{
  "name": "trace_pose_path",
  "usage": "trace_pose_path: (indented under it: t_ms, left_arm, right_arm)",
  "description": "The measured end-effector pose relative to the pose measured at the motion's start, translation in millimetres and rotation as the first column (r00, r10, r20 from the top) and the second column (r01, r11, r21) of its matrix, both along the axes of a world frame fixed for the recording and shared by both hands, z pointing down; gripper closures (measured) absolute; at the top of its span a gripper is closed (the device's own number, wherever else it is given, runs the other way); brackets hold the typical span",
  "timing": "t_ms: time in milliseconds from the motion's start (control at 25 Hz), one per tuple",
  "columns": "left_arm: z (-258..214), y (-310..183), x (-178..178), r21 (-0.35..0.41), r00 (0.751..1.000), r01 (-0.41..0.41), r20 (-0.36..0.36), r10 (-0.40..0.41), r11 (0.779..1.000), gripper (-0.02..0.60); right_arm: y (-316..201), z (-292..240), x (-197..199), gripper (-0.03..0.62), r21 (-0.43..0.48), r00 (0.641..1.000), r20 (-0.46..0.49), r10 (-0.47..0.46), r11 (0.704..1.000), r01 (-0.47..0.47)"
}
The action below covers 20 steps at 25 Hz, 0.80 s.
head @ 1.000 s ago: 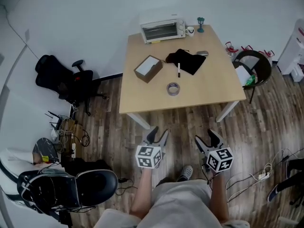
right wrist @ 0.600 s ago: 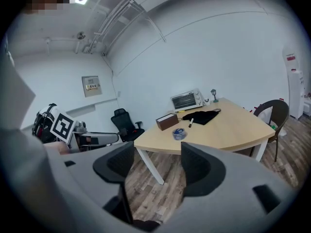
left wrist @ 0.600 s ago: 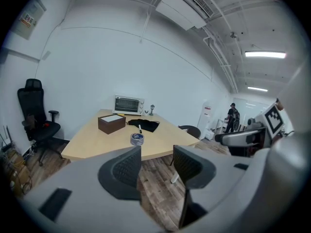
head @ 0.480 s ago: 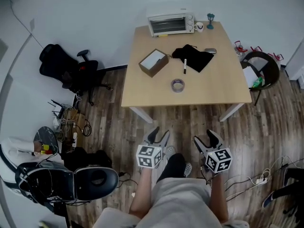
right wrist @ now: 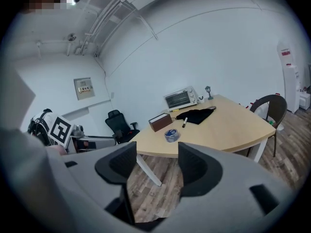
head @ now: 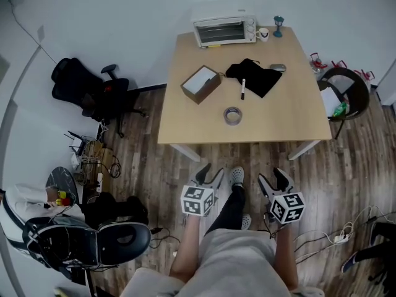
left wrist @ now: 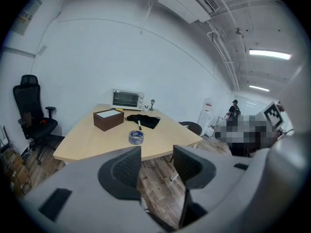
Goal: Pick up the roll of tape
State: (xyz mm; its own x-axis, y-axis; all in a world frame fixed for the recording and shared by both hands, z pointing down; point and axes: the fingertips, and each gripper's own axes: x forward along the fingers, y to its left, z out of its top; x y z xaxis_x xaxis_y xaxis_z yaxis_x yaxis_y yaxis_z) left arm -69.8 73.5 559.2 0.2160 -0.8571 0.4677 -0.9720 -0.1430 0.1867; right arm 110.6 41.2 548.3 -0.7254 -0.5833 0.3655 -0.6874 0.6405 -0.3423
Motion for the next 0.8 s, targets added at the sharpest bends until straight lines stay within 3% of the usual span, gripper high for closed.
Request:
trace_pose_path:
  t_ms: [440,800]
  left_arm:
    - [-12,-126,-14,0.028,1.0,-0.008,-0.011,0.008,1.0,0.374]
    - [4,-226,-35,-0.024,0.996,-0.082,-0.029,0.081,0.996,0.37]
  right_arm:
    - [-98,21,-13,0.326,-0.069,0.997,-0.079,0.025,0.997,-0.031]
    - [-185,26,-45,0.329,-0.135,0.994,-0.101,0.045,0.989,-0.058]
